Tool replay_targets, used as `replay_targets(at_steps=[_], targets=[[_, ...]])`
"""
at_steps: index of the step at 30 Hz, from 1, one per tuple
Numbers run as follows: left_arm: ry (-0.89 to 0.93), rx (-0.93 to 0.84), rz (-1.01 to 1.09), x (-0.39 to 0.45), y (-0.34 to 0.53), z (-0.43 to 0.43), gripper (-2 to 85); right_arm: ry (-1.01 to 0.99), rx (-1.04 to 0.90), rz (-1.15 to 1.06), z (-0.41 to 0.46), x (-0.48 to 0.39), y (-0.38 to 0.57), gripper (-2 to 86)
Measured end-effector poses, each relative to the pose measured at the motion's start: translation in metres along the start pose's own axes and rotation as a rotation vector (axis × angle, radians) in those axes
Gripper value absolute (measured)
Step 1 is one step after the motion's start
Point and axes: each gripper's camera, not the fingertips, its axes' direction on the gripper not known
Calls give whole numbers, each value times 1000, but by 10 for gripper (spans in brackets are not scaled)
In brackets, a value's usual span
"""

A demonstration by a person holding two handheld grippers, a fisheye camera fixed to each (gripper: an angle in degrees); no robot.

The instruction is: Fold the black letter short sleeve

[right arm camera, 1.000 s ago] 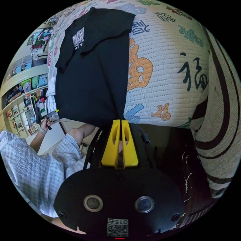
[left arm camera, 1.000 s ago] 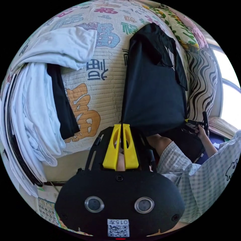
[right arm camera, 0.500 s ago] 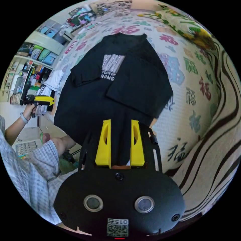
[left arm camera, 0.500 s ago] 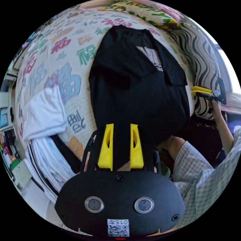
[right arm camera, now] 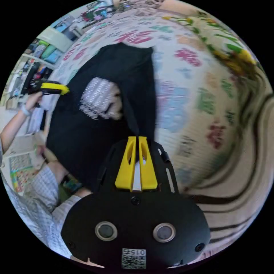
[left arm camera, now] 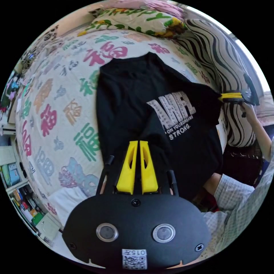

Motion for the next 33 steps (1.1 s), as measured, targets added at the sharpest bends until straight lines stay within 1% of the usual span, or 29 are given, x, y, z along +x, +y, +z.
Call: replay_targets(at_steps=[1, 2, 3, 4, 5, 6, 8, 10, 13, 15, 16, 18, 20, 21, 22, 24, 26, 29, 31, 33], targets=[[-23, 31, -46, -19, 1, -10, 14, 47, 14, 39, -7, 15, -2, 7], [-76, 84, -152, -58, 5, -27, 14, 120, 39, 125, -16, 44, -5, 8], [-126, 129, -267, -95, 12, -36, 16, 169, 25, 193, -18, 68, -10, 9], [-141, 140, -327, -112, 16, -39, 17, 177, 5, 226, -17, 79, -13, 10], [-149, 141, -458, -144, 28, -40, 23, 129, -19, 264, -15, 94, -18, 12], [-113, 160, -552, -167, 42, -43, 32, 23, 17, 271, -19, 99, -21, 14], [-74, 214, -582, -180, 59, -50, 46, 11, 79, 324, -25, 97, -24, 35], [-70, 215, -563, -180, 71, -50, 58, 0, 115, 331, -23, 86, -30, 55], [-23, 120, -539, -183, 83, -29, 93, -100, 65, 244, -2, 59, -58, 61], [89, 65, -542, -193, 90, -9, 108, -168, 46, 175, 18, 32, -90, 61], [123, 68, -543, -195, 92, -5, 109, -192, 49, 145, 21, 24, -100, 59], [198, 76, -553, -202, 102, 5, 108, -310, 68, 13, 33, -16, -141, 53], [187, 39, -549, -208, 112, 13, 92, -431, 91, -94, 38, -51, -176, 50], [191, 18, -543, -212, 122, 16, 52, -490, 99, -145, 41, -74, -198, 51], [205, 16, -532, -214, 128, 16, 31, -520, 109, -168, 42, -85, -209, 51], [277, 83, -535, -222, 161, 5, 8, -612, 127, -261, 44, -129, -249, 52], [297, 148, -580, -224, 198, -8, 2, -658, 133, -325, 45, -161, -275, 53], [301, 211, -662, -227, 259, -21, 3, -667, 100, -434, 52, -213, -315, 58], [319, 267, -687, -234, 281, -23, 13, -643, 62, -491, 59, -243, -340, 66], [346, 360, -729, -251, 286, -20, 89, -610, 39, -518, 67, -274, -372, 74]])
